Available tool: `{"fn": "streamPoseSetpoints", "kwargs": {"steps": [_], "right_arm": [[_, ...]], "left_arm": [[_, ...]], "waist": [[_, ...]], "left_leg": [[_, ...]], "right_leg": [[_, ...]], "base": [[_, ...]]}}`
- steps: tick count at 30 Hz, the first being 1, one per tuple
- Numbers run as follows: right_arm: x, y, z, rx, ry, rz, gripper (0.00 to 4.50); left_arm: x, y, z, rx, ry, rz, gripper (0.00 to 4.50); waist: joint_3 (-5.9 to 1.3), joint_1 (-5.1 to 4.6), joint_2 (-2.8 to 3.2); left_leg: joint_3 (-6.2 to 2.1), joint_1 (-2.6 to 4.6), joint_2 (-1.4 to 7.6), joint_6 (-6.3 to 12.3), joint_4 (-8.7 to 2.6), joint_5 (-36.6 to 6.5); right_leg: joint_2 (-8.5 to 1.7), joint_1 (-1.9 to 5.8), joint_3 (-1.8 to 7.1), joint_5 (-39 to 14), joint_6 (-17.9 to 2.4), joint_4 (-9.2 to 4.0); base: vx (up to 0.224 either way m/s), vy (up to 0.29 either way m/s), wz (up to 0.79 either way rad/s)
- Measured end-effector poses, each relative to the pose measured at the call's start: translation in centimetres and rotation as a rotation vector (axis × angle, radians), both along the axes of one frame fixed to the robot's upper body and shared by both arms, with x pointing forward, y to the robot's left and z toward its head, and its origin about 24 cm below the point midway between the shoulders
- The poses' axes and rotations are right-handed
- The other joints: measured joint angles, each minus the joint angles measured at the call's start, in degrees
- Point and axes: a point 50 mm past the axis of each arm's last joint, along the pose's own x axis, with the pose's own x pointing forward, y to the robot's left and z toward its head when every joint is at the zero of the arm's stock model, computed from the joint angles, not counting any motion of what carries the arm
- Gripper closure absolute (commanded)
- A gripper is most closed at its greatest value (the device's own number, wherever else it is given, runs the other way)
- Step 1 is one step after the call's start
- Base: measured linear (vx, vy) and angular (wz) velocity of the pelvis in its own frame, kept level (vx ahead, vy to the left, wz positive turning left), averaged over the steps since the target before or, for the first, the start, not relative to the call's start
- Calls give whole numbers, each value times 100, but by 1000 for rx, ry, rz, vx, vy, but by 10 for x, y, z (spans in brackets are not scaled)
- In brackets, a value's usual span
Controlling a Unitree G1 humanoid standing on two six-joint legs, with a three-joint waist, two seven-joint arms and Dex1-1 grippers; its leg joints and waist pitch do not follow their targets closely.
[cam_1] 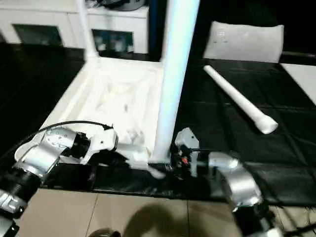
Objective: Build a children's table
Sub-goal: Rotate leg to tighten
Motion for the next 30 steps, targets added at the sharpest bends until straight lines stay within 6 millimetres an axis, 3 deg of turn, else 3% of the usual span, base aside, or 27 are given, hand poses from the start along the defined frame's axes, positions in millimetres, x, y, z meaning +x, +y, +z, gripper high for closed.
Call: {"fn": "streamPoseSetpoints", "kwargs": {"steps": [7,10,14,16,18,25,30], "right_arm": [[18,10,-3,18,20,-423,173],[28,14,0,-14,28,-544,173],[38,14,6,-94,2,-600,173],[38,14,7,-97,3,-608,117],[38,15,8,-92,3,-607,103],[32,19,7,-44,3,-596,27],[21,11,7,-13,-4,-497,5]], "left_arm": [[1,-27,-7,-73,22,278,450],[3,-42,-6,-86,29,372,450],[3,-57,-6,-96,34,449,450],[3,-58,-5,-94,29,449,450],[2,-59,-5,-88,22,443,450],[2,-53,-2,-52,-12,421,450],[1,-39,0,-18,-50,349,450]], "waist": [[-3,-324,18],[-5,-385,25],[-20,-406,63],[-23,-388,66],[-29,-367,72],[-33,-376,79],[-31,-371,82]], "left_leg": [[-8,10,-9,-4,5,2],[-12,6,-12,-4,5,2],[-11,-8,-19,-1,-15,0],[-11,-9,-21,5,-23,-7],[-12,-5,-17,8,-40,-9],[-14,-6,-6,6,-54,-8],[-14,-18,-7,6,-68,-8]], "right_leg": [[-2,-15,-1,-4,6,-16],[-2,-25,-2,-4,6,-29],[0,-28,5,4,4,-59],[2,-26,7,42,0,-62],[8,-28,1,51,2,-62],[21,-41,-2,45,12,-62],[23,-52,-2,45,12,-74]], "base": [[0,0,0],[0,0,0],[0,0,0],[0,0,0],[0,0,0],[0,0,0],[0,0,0]]}}
